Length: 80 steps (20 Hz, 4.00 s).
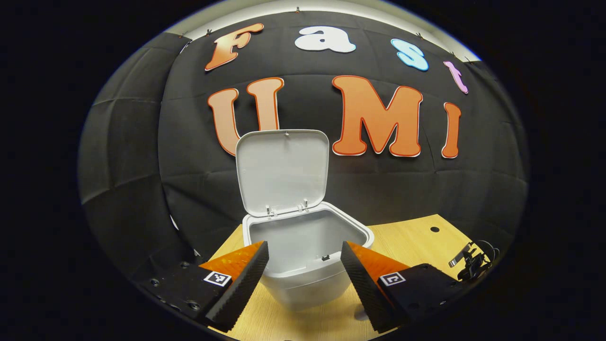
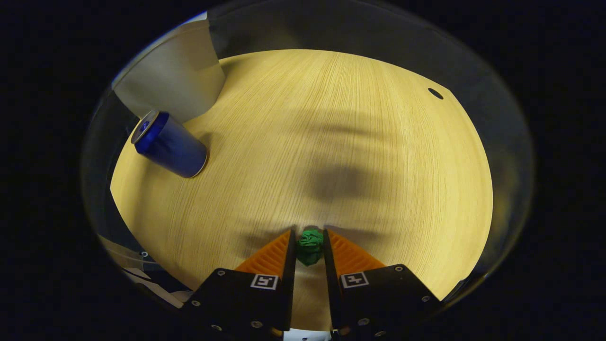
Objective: Press the lid of the desktop garbage bin to open it, pick up the crumpled paper on the desktop and throw it into the bin, then pick up the pop can on the desktop and drop it into the bin, and finally close the garbage bin lid.
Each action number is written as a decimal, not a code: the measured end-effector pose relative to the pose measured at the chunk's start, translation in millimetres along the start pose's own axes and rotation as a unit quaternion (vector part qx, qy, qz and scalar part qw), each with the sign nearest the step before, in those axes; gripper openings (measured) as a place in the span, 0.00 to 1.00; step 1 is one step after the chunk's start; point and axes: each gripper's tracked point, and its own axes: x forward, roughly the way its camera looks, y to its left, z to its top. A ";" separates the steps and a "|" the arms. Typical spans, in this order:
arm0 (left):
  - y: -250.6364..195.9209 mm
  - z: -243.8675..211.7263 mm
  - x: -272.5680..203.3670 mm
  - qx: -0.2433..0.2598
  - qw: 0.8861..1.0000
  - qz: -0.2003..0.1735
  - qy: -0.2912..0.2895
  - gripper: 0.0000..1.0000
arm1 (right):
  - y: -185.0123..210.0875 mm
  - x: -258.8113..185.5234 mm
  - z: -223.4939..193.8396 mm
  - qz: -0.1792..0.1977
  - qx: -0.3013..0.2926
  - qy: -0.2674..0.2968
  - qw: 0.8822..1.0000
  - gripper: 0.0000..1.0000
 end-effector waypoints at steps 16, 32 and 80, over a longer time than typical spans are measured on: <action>-16.3 5.2 -3.6 0.006 1.000 -0.012 -0.006 0.98 | -43.9 -85.1 201.6 0.030 0.063 -0.059 0.996 0.04; 15.4 12.6 -23.2 -0.028 0.999 -0.001 -0.023 0.97 | -43.6 -342.3 448.6 0.150 -0.005 -0.373 0.915 0.04; 146.8 -34.2 -56.9 -0.047 0.996 0.076 0.021 0.98 | 166.5 -296.7 630.7 0.140 -0.174 -0.401 0.888 0.95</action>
